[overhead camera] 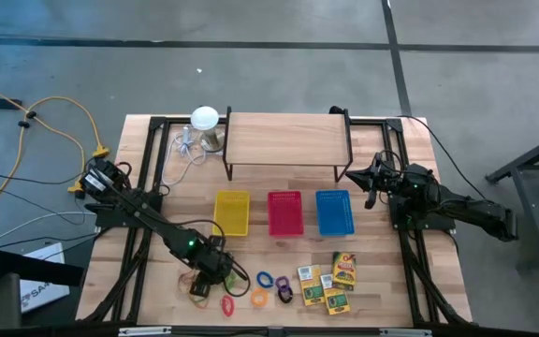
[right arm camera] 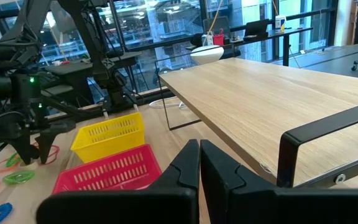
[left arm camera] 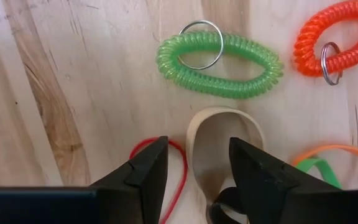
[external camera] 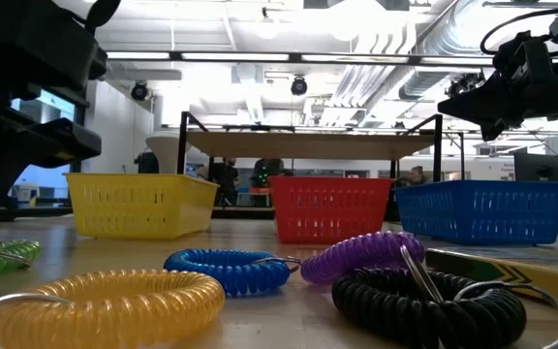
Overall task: Pick & Place Office Desk Supplies
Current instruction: Put the white rubber band into the yellow bin
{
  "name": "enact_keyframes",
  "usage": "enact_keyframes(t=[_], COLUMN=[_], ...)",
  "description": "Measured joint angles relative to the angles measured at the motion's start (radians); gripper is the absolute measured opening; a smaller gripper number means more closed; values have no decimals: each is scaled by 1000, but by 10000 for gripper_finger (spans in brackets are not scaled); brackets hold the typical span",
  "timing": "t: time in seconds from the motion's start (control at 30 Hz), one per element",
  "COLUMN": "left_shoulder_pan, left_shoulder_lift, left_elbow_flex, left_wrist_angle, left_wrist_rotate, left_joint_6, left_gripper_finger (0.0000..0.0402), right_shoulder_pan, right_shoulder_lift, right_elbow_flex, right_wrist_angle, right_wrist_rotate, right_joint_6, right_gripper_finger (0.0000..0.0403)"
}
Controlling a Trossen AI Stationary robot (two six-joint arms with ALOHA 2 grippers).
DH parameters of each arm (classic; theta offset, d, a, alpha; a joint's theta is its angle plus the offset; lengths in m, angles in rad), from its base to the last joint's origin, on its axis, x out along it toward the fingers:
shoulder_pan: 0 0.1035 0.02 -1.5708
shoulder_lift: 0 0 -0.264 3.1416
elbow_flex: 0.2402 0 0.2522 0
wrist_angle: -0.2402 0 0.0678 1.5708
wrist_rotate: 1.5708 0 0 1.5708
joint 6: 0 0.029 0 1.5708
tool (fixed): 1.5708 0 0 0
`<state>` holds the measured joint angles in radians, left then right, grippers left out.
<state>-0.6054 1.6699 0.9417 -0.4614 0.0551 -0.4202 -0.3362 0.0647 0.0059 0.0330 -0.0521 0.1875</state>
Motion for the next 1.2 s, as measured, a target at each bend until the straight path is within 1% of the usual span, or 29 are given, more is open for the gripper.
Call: enact_keyframes(t=[0.3,0.4,0.87,1.2], left_shoulder_pan=[0,0,0,3], left_shoulder_lift=[0,0,1,1], left_elbow_flex=[0,0,0,0], left_wrist_angle=[-1,-1,0,2], left_wrist_rotate=[1,17,24,43], left_joint_6=[0,1,1,2], left_gripper_finger=[138,130,44,19], right_shoulder_pan=[0,0,0,0], right_shoulder_lift=[0,0,0,0], right_elbow_flex=[0,0,0,0], right_wrist_angle=[0,0,0,0], right_wrist_rotate=[0,0,0,0], right_joint_6=[0,0,0,0], right_gripper_finger=[2,2,2,2])
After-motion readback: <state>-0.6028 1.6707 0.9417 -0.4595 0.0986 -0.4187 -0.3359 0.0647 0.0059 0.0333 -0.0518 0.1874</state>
